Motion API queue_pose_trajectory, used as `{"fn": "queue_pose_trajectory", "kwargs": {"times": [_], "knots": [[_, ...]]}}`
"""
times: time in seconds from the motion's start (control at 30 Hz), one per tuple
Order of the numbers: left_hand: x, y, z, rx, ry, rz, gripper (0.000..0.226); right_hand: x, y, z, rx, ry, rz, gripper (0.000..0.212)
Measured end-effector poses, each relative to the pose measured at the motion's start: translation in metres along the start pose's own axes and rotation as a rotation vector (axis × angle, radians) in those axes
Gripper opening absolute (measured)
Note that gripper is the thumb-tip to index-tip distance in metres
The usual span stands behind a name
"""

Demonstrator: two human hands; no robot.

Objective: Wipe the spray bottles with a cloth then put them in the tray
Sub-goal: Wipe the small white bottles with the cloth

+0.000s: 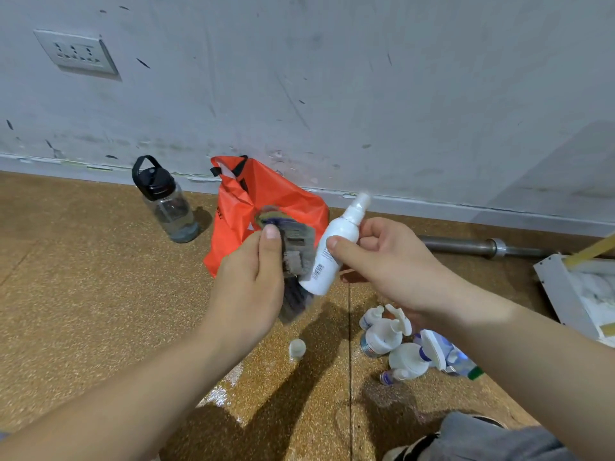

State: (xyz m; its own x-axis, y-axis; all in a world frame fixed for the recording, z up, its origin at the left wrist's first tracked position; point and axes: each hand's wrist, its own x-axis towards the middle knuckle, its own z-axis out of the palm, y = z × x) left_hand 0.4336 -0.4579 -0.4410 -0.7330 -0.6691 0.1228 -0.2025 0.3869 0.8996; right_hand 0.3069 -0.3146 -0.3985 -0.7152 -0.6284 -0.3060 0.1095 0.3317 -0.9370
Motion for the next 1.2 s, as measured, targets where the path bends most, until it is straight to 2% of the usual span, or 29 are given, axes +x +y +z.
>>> {"fn": "queue_pose_trajectory", "kwargs": {"times": [0.07, 0.13, 0.2, 0.3, 0.37, 0.43, 0.5, 0.57, 0.67, 0.77, 0.87, 0.9, 0.97, 1.07, 1.13, 1.2], "knots": [[-0.005, 0.007, -0.002, -0.025, -0.043, 0.173, 0.042, -0.002, 0.000, 0.001, -0.096, -0.047, -0.046, 0.026], [-0.008, 0.018, -0.003, -0.041, -0.156, 0.252, 0.029, -0.005, 0.001, 0.005, -0.179, -0.107, -0.092, 0.019], [-0.008, 0.027, -0.001, -0.115, -0.252, 0.116, 0.025, -0.009, 0.004, 0.008, -0.257, -0.134, -0.143, 0.015], [-0.004, 0.031, 0.001, -0.428, -0.384, -0.232, 0.020, -0.014, 0.001, 0.007, -0.406, -0.136, -0.219, 0.016], [0.000, 0.033, 0.000, -0.512, -0.428, -0.283, 0.020, -0.015, -0.002, 0.004, -0.458, -0.155, -0.263, 0.019], [-0.001, 0.036, 0.001, -0.501, -0.408, -0.235, 0.014, -0.017, -0.004, 0.002, -0.549, -0.168, -0.306, 0.019], [-0.004, 0.037, 0.003, -0.359, -0.316, -0.130, 0.012, -0.019, -0.004, 0.004, -0.616, -0.183, -0.326, 0.024], [-0.006, 0.041, 0.004, -0.199, -0.203, -0.054, 0.022, -0.019, -0.003, 0.008, -0.584, -0.182, -0.312, 0.026], [-0.001, 0.043, 0.004, -0.133, -0.118, -0.074, 0.048, -0.020, -0.005, 0.013, -0.418, -0.140, -0.215, 0.024], [0.003, 0.040, 0.003, -0.192, -0.059, -0.154, 0.051, -0.019, -0.010, 0.015, -0.265, -0.101, -0.056, 0.030], [0.007, 0.037, 0.001, -0.513, -0.036, -0.371, 0.043, -0.015, -0.014, 0.012, -0.117, -0.081, 0.035, 0.035], [0.009, 0.038, -0.001, -0.615, -0.038, -0.448, 0.042, -0.014, -0.014, 0.010, -0.139, -0.060, 0.036, 0.037], [0.010, 0.039, -0.003, -0.638, -0.091, -0.446, 0.039, -0.014, -0.012, 0.008, -0.260, -0.014, -0.018, 0.038], [0.000, 0.042, 0.002, -0.395, -0.254, -0.201, 0.019, -0.019, -0.009, 0.010, -0.603, 0.062, -0.157, 0.040], [-0.005, 0.044, 0.007, -0.303, -0.250, -0.139, 0.014, -0.022, -0.007, 0.013, -0.772, 0.096, -0.201, 0.041], [-0.001, 0.040, 0.008, -0.326, -0.179, -0.191, 0.028, -0.023, -0.006, 0.016, -0.674, 0.095, -0.193, 0.040]]}}
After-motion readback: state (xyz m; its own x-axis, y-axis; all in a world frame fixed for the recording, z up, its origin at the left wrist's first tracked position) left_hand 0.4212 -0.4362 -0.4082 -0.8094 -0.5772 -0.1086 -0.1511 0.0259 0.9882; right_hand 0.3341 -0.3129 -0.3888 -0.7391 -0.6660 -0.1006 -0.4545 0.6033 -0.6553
